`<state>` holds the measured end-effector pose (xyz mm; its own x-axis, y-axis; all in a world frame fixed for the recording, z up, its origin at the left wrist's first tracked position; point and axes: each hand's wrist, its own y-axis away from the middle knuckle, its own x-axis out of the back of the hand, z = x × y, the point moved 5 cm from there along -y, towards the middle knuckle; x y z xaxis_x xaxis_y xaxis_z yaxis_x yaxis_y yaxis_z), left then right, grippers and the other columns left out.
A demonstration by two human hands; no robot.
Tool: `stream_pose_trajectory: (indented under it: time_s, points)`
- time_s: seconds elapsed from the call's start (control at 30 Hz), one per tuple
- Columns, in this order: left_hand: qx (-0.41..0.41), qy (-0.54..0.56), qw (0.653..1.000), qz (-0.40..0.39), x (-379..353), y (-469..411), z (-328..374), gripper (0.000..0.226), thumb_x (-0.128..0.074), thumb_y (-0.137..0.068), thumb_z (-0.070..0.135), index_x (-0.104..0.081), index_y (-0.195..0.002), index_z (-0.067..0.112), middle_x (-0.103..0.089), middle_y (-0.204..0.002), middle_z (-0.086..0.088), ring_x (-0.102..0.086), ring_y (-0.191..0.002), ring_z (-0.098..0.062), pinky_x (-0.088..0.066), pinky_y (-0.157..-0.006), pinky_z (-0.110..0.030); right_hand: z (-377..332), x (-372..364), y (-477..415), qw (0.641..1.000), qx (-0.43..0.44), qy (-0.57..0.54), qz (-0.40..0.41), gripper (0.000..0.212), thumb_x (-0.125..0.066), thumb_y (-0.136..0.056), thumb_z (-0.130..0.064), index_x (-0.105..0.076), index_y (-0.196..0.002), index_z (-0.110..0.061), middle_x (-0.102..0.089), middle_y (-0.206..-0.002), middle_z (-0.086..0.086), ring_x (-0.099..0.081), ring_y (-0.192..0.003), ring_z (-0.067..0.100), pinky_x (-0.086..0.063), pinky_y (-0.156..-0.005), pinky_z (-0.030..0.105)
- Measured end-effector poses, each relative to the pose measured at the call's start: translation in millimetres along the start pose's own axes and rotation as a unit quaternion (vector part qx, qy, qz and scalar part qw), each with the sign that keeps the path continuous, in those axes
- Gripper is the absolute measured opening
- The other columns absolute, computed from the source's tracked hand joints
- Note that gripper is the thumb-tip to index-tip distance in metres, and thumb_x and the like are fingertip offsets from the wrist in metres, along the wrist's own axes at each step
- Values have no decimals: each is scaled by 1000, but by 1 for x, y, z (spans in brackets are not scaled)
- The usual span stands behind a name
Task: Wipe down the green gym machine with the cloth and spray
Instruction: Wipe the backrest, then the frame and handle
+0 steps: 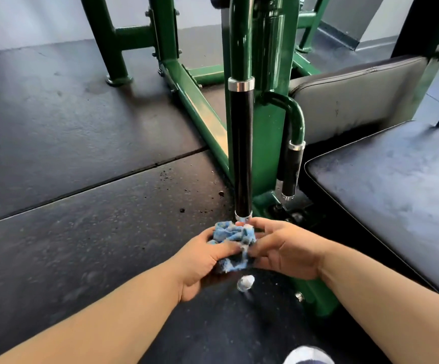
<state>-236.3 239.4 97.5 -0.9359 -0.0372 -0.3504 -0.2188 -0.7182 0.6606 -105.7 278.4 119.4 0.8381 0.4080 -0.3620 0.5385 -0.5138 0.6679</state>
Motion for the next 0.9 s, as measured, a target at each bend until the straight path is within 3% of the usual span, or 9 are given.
stream_pose_trajectory:
  time_s: [0.1, 0.2, 0.27, 0.4, 0.5, 0.6, 0.73, 0.83, 0.9]
  points:
    - [-26, -41, 998, 46, 8, -5, 13, 26, -63, -89, 6, -62, -110, 19, -73, -91, -5, -68, -70, -14, -55, -56, -26, -14, -1, 3, 995, -30, 95, 0, 51, -63, -74, 10, -57, -123, -4, -65, -116, 18, -58, -110, 33, -48, -96, 49]
    - [-149, -9, 975, 166, 27, -8, 52, 16, -57, -93, 11, -59, -105, 22, -70, -103, -13, -69, -77, -22, -60, -64, -35, -39, 16, 7, 963, 15, 216, 163, 19, -63, -86, 0, -66, -101, -10, -72, -107, 16, -68, -95, 27, -56, -84, 42]
    - [-299, 14, 933, 199, 26, 1, 95, 19, -57, -91, 9, -57, -104, 24, -69, -104, -10, -68, -88, -21, -57, -78, -36, -63, 25, 7, 954, 99, 159, 233, 14, -58, -91, -7, -66, -101, -12, -73, -101, 12, -68, -96, 26, -57, -78, 37]
    - [-446, 100, 887, 67, -35, 33, 180, 38, -40, -96, -1, -51, -112, 32, -57, -93, -6, -57, -73, -13, -51, -59, -25, -96, 3, -8, 961, 187, 58, 195, 27, -43, -101, -32, -65, -94, -17, -70, -95, 7, -64, -90, 20, -47, -85, 35]
    - [-512, 46, 838, 185, -53, 36, 202, 13, -42, -93, 28, -54, -91, 23, -52, -70, 7, -47, -63, -12, -41, -61, -28, -94, -11, -22, 972, 166, -10, 168, 39, -36, -103, -44, -61, -87, -19, -67, -84, 4, -60, -84, 20, -46, -83, 36]
    - [-510, -51, 795, 324, -45, 21, 164, 28, -39, -97, 36, -47, -72, 26, -52, -53, 13, -49, -54, -1, -38, -57, -23, -89, -4, -24, 976, 134, -34, 169, 51, -32, -101, -53, -64, -95, -14, -68, -86, 6, -61, -84, 21, -46, -89, 38]
    - [-386, -56, 854, 344, -32, 1, 87, 30, -38, -100, 41, -53, -78, 27, -55, -60, 7, -53, -57, -13, -48, -58, -34, -76, 19, -23, 975, 102, -32, 194, 58, -30, -99, -58, -69, -92, -14, -70, -100, 10, -62, -100, 27, -36, -110, 47]
    - [-426, 55, 838, 336, -40, 15, 133, 30, -38, -103, 29, -50, -76, 22, -45, -54, 3, -45, -36, -6, -39, -37, -19, -58, 28, -22, 981, 61, -22, 183, 59, -27, -101, -56, -69, -98, -15, -69, -108, 9, -60, -109, 24, -32, -113, 47]
    - [-475, 29, 807, 348, -49, 33, 184, 31, -37, -104, 27, -50, -76, 25, -43, -57, 5, -46, -38, -3, -38, -41, -18, -52, 29, -21, 984, 49, -35, 169, 62, -26, -101, -56, -68, -109, -12, -67, -119, 12, -58, -118, 27, -33, -112, 47]
